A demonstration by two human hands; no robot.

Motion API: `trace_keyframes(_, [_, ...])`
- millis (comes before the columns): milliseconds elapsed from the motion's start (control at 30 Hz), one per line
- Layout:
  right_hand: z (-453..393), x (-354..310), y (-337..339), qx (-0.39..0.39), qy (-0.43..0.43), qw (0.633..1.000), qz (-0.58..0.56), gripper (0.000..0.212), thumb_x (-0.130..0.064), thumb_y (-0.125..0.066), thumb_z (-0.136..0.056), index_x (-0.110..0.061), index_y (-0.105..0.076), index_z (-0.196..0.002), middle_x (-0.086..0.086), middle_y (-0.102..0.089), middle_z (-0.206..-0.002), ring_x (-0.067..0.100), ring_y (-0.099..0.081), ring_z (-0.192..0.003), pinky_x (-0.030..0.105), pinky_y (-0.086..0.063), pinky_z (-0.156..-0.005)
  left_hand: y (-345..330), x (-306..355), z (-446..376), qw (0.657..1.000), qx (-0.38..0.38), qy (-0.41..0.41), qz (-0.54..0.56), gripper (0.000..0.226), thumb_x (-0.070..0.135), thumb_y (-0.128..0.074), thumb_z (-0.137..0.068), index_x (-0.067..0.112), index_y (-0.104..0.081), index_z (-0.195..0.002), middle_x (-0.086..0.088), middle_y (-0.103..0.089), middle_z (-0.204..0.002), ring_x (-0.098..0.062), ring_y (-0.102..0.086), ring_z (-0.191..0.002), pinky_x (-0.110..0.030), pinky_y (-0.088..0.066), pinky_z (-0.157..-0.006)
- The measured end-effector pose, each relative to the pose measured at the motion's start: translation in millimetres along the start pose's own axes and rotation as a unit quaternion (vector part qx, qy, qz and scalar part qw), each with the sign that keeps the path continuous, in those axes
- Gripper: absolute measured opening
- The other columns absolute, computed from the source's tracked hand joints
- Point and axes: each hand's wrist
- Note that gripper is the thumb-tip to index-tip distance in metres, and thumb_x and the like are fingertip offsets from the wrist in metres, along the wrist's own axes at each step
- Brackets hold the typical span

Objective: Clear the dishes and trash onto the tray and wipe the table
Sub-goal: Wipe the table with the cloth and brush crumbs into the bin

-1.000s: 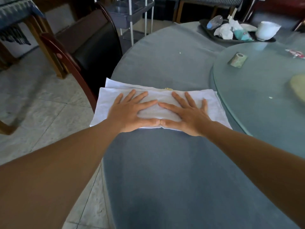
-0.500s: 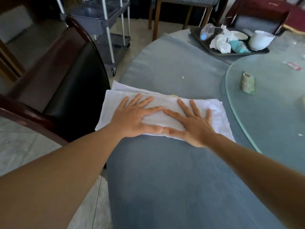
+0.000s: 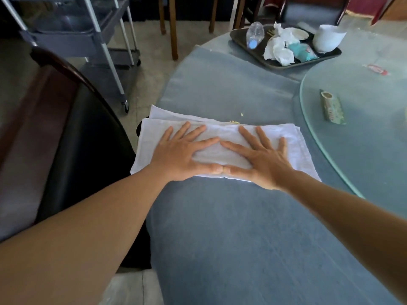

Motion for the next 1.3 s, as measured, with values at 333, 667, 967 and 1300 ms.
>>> trace_keyframes(333, [-108.3, 5.1, 20.2, 0.008, -0.077, 0.997, -0.012, 0.078, -0.107, -0.001, -0.059, -0.086, 0.013, -0.133, -0.020, 0.021, -0.170, 0.025, 0.019, -0.158, 0.080, 0.003, -0.113, 32.2, -67.3, -126.0, 0.997, -0.023, -0.074, -0.011, 0.089, 0.102, -0.024, -0.067, 0.069, -0.008, -0.147, 0.030, 0.006, -0.165, -0.008, 0.013, -0.155, -0.049, 0.005, -0.125])
trace_keyframes(667, [-191.5, 20.8, 38.2, 0.011, -0.128, 0.992, -0.014, 0.082, -0.107, 0.003, -0.059, -0.082, 0.014, -0.137, -0.018, 0.022, -0.170, 0.027, 0.019, -0.158, 0.081, 0.002, -0.113, 53.9, -107.3, -233.5, 0.989, -0.034, -0.144, -0.017, 0.090, 0.102, -0.021, -0.066, 0.068, -0.008, -0.148, 0.028, 0.006, -0.166, -0.010, 0.012, -0.155, -0.051, 0.003, -0.125])
trace_keyframes(967, [-245.2, 43.2, 49.7, 0.025, -0.183, 0.983, -0.016, 0.081, -0.106, 0.002, -0.061, -0.082, 0.015, -0.137, -0.019, 0.021, -0.170, 0.028, 0.018, -0.159, 0.082, -0.001, -0.113, 65.4, -121.0, -323.4, 0.979, -0.045, -0.196, -0.011, 0.088, 0.102, -0.024, -0.066, 0.070, -0.008, -0.146, 0.029, 0.004, -0.166, -0.009, 0.010, -0.156, -0.050, 0.004, -0.125])
trace_keyframes(1300, [-259.0, 42.7, 59.3, 0.000, -0.227, 0.974, -0.011, 0.080, -0.105, 0.000, -0.066, -0.079, 0.016, -0.140, -0.022, 0.024, -0.168, 0.023, 0.021, -0.158, 0.080, -0.002, -0.115, 66.3, -126.0, -348.7, 0.971, -0.039, -0.237, 0.009, 0.094, 0.103, -0.017, -0.065, 0.064, -0.012, -0.150, 0.021, 0.002, -0.169, -0.018, 0.011, -0.157, -0.054, 0.006, -0.123])
Point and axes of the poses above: each hand's wrist, its own z-axis away from the middle knuckle, its own y-axis out of the back of the hand, x = y × z
